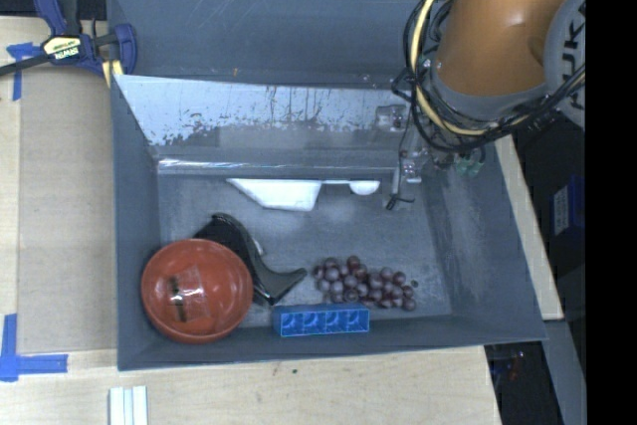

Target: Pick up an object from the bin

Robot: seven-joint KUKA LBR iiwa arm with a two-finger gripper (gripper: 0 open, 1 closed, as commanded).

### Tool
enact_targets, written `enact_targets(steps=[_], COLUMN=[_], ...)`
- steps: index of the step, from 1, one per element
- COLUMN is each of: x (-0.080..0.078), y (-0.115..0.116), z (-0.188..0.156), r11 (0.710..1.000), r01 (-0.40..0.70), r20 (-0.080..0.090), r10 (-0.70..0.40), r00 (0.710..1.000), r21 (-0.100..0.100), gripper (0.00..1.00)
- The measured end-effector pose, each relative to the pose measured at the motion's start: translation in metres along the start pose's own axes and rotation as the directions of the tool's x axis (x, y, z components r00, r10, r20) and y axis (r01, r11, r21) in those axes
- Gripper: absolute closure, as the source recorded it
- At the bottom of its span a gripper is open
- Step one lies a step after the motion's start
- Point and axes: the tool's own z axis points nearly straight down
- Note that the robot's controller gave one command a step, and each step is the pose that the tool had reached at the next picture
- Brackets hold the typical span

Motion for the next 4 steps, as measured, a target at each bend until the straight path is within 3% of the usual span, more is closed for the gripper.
enact_targets(steps=[1,2,3,4], x=[0.046,0.074,0.095,0.080], y=[-0.008,-0.007,-0.001,-0.014], z=[0.122,0.081,0.136,0.165], r11=[0.987,0.973,0.997,0.994], r01=[0.160,0.232,0.081,0.110], r20=[0.002,0.012,-0.003,0.018], r10=[-0.160,-0.232,-0.081,-0.111], r00=[0.987,0.973,0.997,0.994], r21=[0.001,0.003,0.000,0.003], gripper=[0.00,0.00,0.00,0.00])
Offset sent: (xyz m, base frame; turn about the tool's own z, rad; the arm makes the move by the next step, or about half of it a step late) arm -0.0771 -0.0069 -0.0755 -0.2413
